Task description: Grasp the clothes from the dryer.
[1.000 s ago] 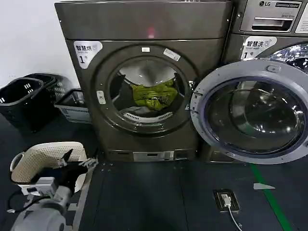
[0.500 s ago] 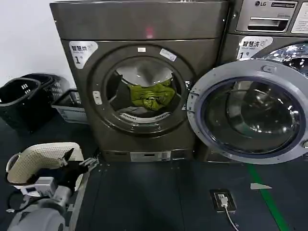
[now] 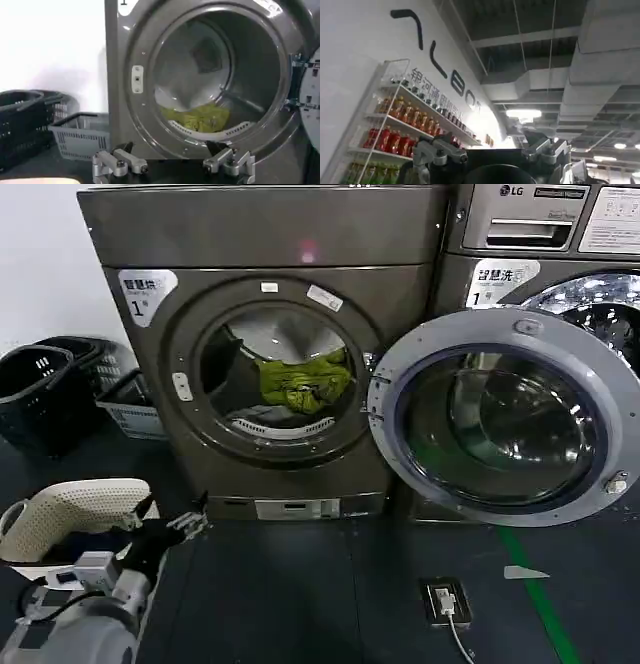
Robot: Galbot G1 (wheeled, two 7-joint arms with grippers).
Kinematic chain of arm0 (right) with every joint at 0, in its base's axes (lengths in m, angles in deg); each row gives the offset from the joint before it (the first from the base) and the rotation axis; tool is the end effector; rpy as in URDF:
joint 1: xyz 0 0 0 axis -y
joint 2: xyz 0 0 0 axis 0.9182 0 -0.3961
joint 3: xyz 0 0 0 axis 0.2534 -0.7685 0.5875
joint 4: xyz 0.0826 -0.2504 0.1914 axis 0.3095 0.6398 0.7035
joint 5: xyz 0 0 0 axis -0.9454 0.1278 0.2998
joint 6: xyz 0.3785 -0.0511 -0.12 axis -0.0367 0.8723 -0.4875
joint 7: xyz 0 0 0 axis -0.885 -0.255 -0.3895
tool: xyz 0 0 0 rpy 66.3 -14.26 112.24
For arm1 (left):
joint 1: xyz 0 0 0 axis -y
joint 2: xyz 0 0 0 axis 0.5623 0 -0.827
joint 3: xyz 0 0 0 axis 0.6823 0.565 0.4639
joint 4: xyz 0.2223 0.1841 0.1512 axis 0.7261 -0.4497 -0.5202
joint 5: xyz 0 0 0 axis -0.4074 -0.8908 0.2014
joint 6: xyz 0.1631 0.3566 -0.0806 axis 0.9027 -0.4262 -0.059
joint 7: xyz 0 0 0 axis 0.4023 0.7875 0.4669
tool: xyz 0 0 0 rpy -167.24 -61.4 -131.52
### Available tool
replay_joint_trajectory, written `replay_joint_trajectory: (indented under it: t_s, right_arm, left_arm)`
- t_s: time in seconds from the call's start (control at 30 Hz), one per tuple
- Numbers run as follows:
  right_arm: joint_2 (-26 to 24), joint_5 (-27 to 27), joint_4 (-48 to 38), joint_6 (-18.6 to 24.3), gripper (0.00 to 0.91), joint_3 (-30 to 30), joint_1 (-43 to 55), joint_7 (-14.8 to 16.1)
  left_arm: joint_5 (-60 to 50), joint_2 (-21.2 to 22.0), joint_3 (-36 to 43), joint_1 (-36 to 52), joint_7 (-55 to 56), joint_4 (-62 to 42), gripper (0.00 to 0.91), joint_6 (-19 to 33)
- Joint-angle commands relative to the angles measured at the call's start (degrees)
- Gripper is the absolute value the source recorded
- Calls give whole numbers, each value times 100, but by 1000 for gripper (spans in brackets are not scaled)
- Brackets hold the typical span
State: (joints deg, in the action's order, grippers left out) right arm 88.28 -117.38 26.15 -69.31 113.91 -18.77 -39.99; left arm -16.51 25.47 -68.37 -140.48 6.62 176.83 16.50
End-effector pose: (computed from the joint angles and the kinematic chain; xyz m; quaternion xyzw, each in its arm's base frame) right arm -0.0631 -0.4021 0.1589 0.5371 0.7927 -0.2183 0.1885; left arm 0.2715 0.0700 -0.1383 -0.0054 -0.9971 -0.0009 0.0765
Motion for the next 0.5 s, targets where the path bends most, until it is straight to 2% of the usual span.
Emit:
replay_joint_trajectory:
  t_s: [0.03, 0.2, 0.37, 0.5]
  right_arm:
    - [-3, -4, 4, 5, 907, 0, 1, 0]
    - [7, -1, 20, 38, 907, -40, 20, -6]
    - [4, -44, 5, 313, 907, -90, 25, -18]
    - [15, -189, 56, 343, 907, -109, 42, 69]
  left_arm:
    - [4, -5, -1, -8, -17, -4, 907, 2]
    - [6, -21, -2, -12, -38, -5, 907, 0]
    - [14, -35, 3, -11, -59, -17, 907, 1]
    - [20, -33, 8, 3, -70, -24, 907, 2]
